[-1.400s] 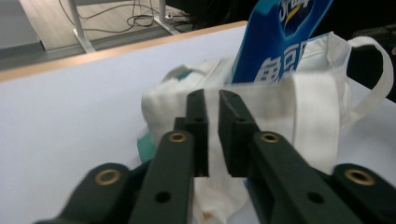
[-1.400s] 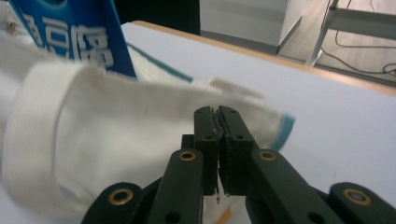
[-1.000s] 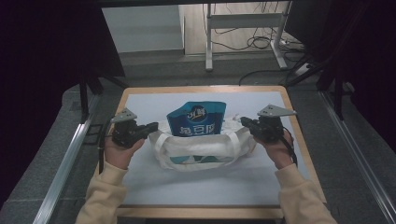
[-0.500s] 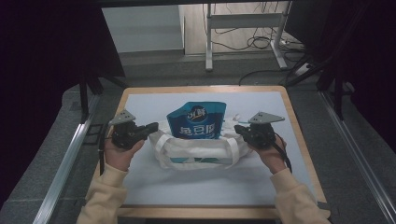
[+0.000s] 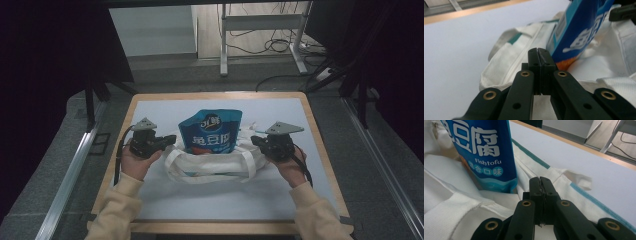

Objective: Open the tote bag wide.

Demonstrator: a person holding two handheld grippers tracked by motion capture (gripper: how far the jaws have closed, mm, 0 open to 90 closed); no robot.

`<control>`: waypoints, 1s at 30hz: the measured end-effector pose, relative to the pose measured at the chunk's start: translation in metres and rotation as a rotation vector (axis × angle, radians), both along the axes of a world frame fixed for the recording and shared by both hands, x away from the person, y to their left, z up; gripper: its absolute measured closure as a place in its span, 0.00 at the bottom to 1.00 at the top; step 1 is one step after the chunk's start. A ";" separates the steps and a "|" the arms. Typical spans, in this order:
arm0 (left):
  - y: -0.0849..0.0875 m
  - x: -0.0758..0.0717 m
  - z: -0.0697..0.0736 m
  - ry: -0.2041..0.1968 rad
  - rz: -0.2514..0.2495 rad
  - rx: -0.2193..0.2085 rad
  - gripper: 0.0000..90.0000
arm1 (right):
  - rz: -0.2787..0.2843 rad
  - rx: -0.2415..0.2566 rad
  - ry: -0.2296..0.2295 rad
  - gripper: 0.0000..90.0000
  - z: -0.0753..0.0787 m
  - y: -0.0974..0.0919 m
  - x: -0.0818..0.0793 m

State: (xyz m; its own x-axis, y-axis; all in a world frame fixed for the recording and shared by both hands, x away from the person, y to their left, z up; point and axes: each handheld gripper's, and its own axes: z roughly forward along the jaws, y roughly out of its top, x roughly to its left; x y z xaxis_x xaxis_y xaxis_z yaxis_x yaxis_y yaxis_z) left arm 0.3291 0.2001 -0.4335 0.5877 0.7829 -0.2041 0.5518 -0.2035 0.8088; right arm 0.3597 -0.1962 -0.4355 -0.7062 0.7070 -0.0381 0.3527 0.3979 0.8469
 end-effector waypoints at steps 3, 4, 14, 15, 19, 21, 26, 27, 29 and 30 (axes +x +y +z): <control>0.001 -0.004 -0.007 0.011 -0.002 0.008 0.99 | 0.005 -0.001 0.006 0.98 -0.003 0.000 -0.002; 0.001 -0.005 -0.010 0.016 -0.002 0.013 0.99 | 0.008 -0.003 0.006 0.98 -0.005 0.000 -0.002; 0.003 -0.012 -0.030 0.028 -0.016 0.028 0.99 | 0.020 -0.021 0.027 0.99 -0.020 0.000 -0.009; 0.003 -0.013 -0.032 0.032 -0.015 0.030 0.99 | 0.017 -0.017 0.034 0.99 -0.023 0.000 -0.011; 0.001 -0.015 -0.038 0.037 -0.020 0.041 0.99 | 0.015 -0.009 0.051 0.99 -0.035 -0.003 -0.015; 0.001 -0.016 -0.041 0.043 -0.020 0.046 0.99 | 0.015 -0.010 0.066 0.99 -0.041 -0.006 -0.016; 0.001 -0.015 -0.048 0.052 -0.020 0.042 0.99 | 0.017 0.002 0.095 0.99 -0.053 -0.010 -0.017; 0.000 -0.015 -0.049 0.054 -0.020 0.043 0.99 | 0.017 0.003 0.103 0.99 -0.055 -0.010 -0.017; -0.001 -0.015 -0.053 0.058 -0.021 0.048 0.99 | 0.016 -0.001 0.111 0.99 -0.058 -0.010 -0.017; -0.001 -0.015 -0.055 0.059 -0.023 0.053 0.99 | 0.017 -0.005 0.116 0.99 -0.060 -0.010 -0.017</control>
